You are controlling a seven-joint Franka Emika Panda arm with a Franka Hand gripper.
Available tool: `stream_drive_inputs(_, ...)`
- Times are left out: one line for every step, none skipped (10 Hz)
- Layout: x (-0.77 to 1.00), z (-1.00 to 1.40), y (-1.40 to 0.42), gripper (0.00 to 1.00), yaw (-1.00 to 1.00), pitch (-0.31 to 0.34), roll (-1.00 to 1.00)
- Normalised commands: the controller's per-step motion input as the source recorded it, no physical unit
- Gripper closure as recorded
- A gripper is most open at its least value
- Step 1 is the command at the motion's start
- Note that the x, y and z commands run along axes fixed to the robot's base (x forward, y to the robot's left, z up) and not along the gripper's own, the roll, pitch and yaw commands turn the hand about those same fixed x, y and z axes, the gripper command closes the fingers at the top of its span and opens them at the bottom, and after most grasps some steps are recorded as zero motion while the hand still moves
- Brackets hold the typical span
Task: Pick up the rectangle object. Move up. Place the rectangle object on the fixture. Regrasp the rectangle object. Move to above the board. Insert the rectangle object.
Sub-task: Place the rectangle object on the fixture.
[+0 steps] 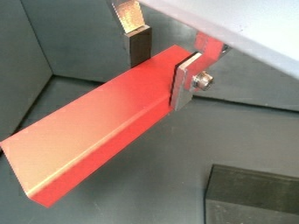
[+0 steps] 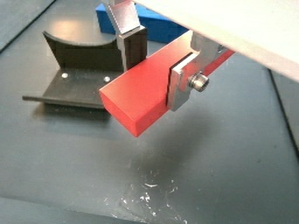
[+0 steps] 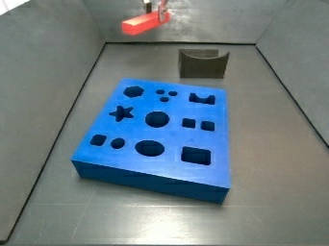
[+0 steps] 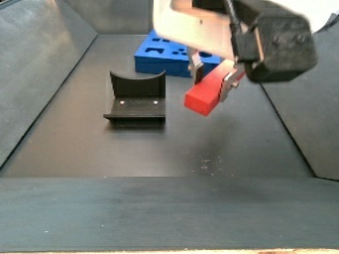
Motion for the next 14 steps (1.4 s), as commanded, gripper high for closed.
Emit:
stream_drive_inputs(-0.04,0.96,-0.02,1.00,0.03,0.091,0.11)
stream_drive_inputs(-0.04,0.86,-0.02,1.00,0.03,0.091,0.11)
stream_drive_inputs(-0.04,0.76,-0.01,1.00,0.02,0.084,0.10)
stream_drive_inputs(-0.03,0.65,-0.01,1.00,0.02,0.080,0.08)
stream_drive_inputs(-0.03,0.51,0.00,1.00,0.02,0.080,0.08)
stream_drive_inputs(-0.02,0.43,0.00,1.00,0.02,0.083,0.07)
stream_drive_inputs(-0.01,0.23,0.00,1.00,0.02,0.096,0.08)
stream_drive_inputs(1.00,-0.27,-0.32,1.00,1.00,-0.075,0.05)
stream_drive_inputs(1.00,-0.32,-0.31,1.00,1.00,-0.070,0.05)
stream_drive_inputs(1.00,-0.29,-0.27,1.00,1.00,-0.082,0.05)
stream_drive_inputs(1.00,-0.26,-0.25,1.00,1.00,-0.084,0.04)
stream_drive_inputs(1.00,-0.24,-0.23,1.00,1.00,-0.086,0.02)
stream_drive_inputs(1.00,-0.23,-0.21,1.00,1.00,-0.109,0.00)
stream_drive_inputs(1.00,-0.22,-0.19,1.00,0.89,-0.124,-0.03)
